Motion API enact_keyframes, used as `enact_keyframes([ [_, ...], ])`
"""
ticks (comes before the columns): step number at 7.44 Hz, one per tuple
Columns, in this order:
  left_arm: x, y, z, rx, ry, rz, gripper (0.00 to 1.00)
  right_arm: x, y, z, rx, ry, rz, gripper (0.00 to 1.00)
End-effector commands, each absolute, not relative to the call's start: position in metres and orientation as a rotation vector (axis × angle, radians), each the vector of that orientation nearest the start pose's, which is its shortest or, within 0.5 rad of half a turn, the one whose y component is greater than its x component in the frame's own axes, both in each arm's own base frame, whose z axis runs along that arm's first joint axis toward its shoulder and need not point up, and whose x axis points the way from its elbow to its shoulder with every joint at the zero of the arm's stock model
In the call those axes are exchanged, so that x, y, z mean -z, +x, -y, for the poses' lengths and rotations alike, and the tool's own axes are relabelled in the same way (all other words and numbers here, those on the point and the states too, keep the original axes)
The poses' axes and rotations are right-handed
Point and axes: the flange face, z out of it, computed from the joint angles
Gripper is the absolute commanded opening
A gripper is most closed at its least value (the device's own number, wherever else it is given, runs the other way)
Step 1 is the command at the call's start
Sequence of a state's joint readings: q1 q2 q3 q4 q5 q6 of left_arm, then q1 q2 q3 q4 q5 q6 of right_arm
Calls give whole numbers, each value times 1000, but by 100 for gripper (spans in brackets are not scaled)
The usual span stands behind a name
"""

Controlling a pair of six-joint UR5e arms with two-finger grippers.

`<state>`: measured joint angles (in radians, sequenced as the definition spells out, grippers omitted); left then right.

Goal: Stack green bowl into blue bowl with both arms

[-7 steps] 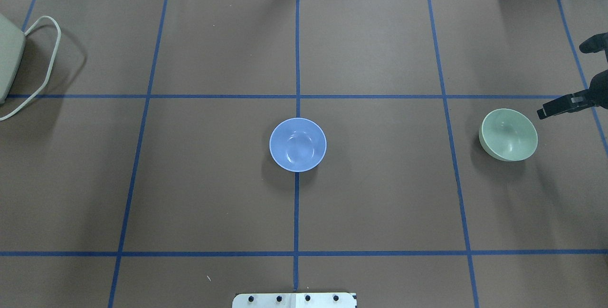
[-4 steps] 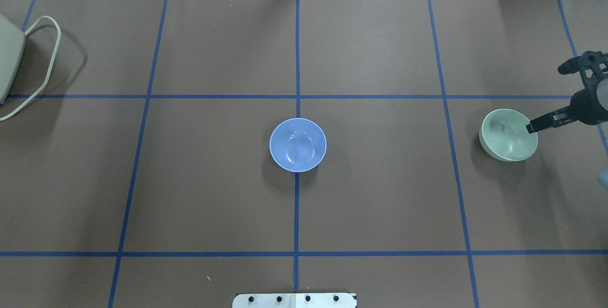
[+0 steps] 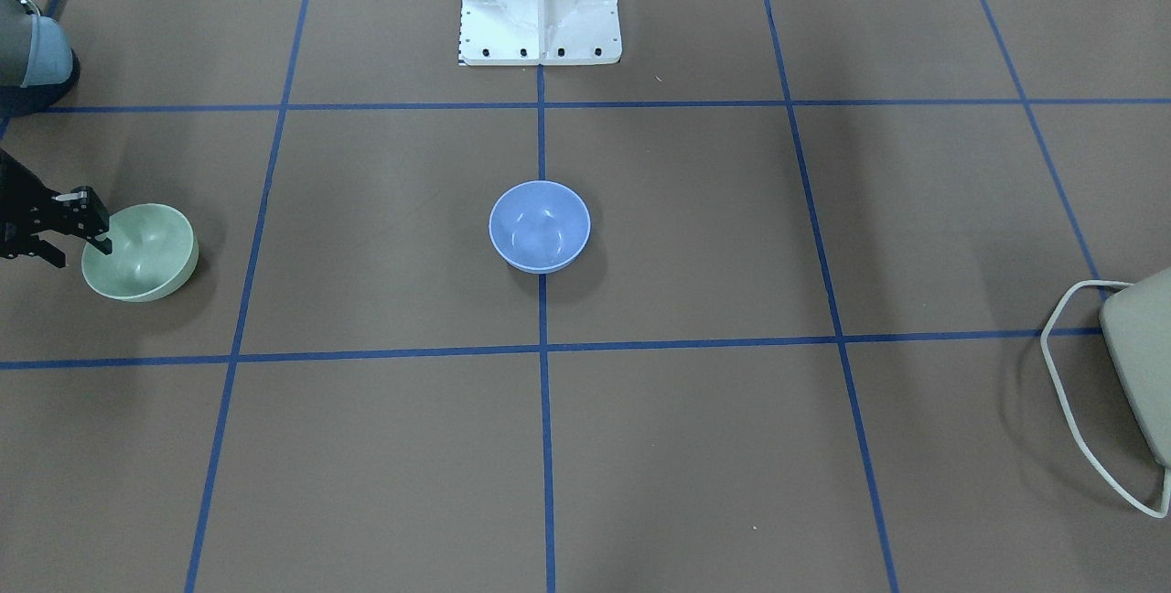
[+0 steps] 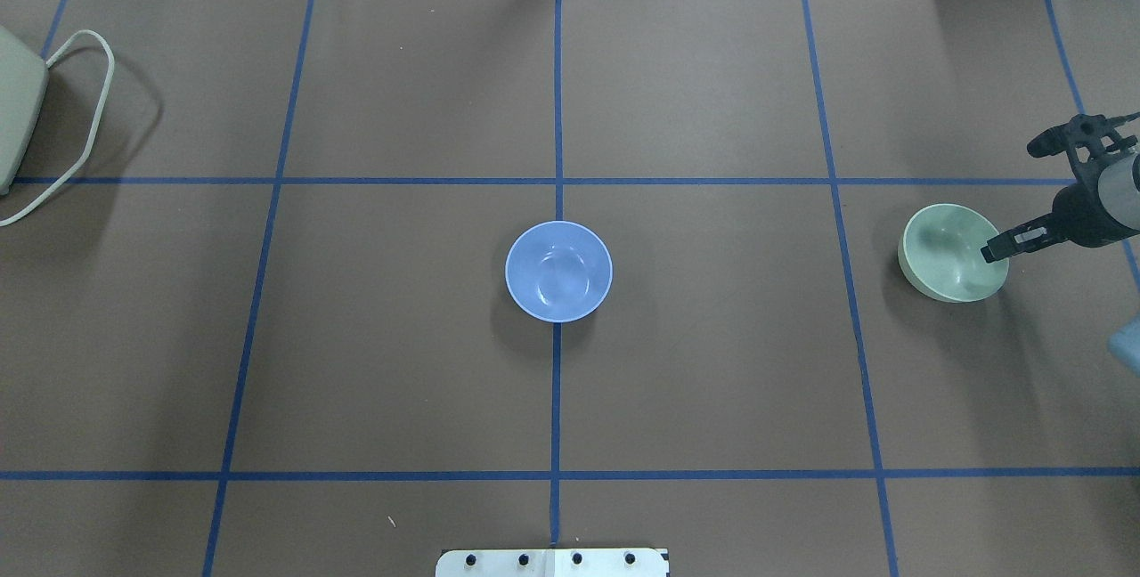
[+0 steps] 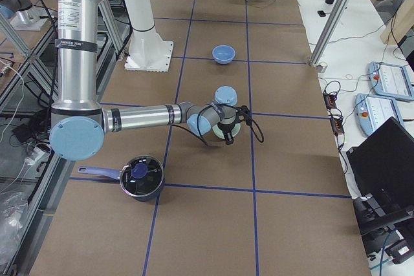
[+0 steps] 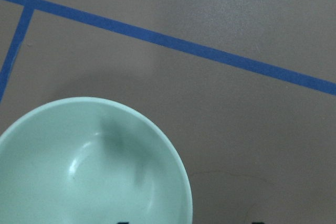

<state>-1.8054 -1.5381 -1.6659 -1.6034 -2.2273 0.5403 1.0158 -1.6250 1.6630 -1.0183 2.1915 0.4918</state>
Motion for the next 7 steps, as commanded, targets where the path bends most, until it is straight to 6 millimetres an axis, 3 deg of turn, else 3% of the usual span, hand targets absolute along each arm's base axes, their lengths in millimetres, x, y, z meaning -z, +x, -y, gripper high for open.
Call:
enact_keyframes([
  [1,-636,-182,450,-324,328,-579,98,-579,-201,467,244,199,811,3],
  [3,-638,-182,449,-323,326,-581,98,-574,-204,471,246,205,817,0],
  [4,-638,-182,449,-323,325,-579,98,-564,-205,472,256,205,842,0],
  [5,-640,-182,449,-321,322,-581,98,-543,-199,486,252,214,896,0],
  [6,-641,-182,449,-320,319,-582,98,-505,-203,503,238,253,942,0],
  [7,-643,-181,446,-318,316,-585,98,-453,-212,517,119,253,1001,0],
])
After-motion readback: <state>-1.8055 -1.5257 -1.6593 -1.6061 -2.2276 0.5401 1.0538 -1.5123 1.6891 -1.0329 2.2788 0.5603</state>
